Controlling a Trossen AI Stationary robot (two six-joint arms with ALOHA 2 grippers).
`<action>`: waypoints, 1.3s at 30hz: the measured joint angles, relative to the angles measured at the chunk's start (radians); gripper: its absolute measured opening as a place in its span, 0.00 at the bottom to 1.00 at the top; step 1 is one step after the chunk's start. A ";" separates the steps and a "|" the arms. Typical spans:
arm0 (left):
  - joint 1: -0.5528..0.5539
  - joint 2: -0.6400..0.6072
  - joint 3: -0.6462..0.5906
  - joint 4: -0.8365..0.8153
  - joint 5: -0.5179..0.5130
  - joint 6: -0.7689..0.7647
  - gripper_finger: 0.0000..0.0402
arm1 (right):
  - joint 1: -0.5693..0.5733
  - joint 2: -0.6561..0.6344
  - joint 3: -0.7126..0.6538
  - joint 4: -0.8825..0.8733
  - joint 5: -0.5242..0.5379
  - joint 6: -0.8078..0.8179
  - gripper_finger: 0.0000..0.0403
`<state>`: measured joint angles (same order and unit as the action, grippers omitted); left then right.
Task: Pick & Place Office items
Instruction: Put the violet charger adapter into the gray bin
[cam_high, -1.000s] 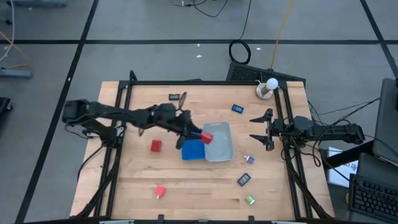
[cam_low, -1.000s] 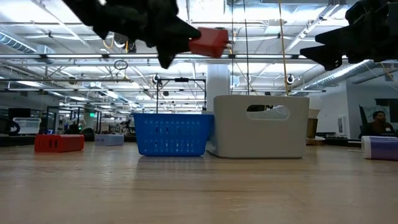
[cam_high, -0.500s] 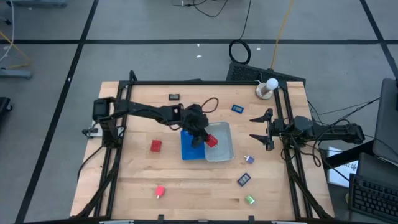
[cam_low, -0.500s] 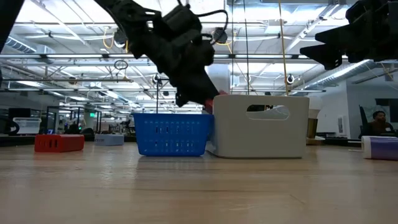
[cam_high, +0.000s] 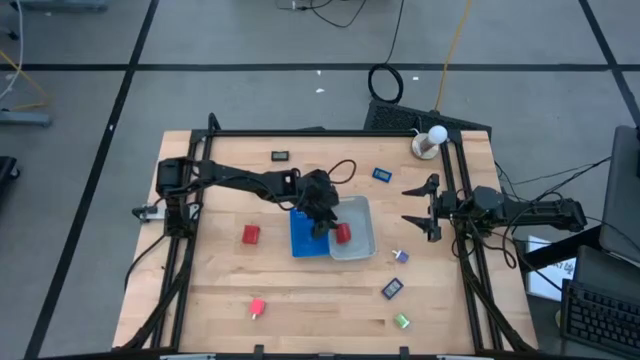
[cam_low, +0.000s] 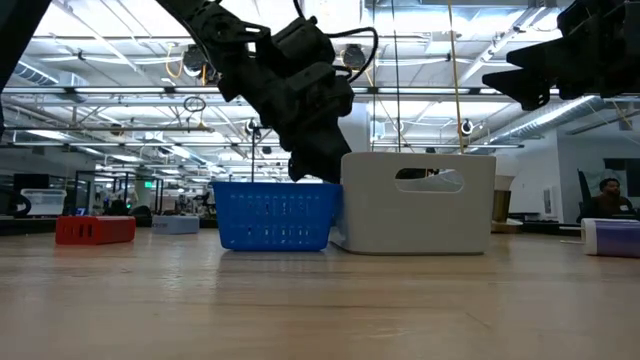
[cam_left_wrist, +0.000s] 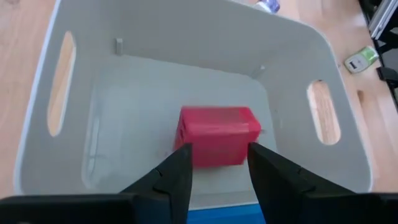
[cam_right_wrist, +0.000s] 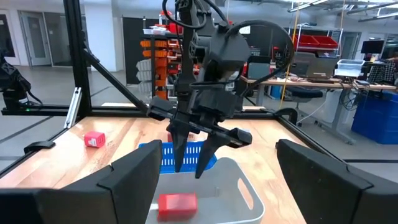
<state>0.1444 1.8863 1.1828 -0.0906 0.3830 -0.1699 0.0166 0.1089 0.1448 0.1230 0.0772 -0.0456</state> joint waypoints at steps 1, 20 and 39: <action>0.000 -0.001 0.000 0.000 0.000 0.000 0.37 | 0.000 0.000 0.000 0.000 0.000 0.000 0.77; 0.019 -0.387 -0.073 -0.111 -0.028 0.118 0.40 | 0.000 0.000 0.000 -0.001 0.000 0.027 0.77; -0.079 -1.063 -0.639 0.154 -0.359 0.155 0.46 | 0.000 0.000 0.000 0.000 0.000 0.077 0.77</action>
<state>0.0654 0.8234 0.5441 0.0631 0.0245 -0.0154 0.0167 0.1088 0.1448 0.1230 0.0769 0.0317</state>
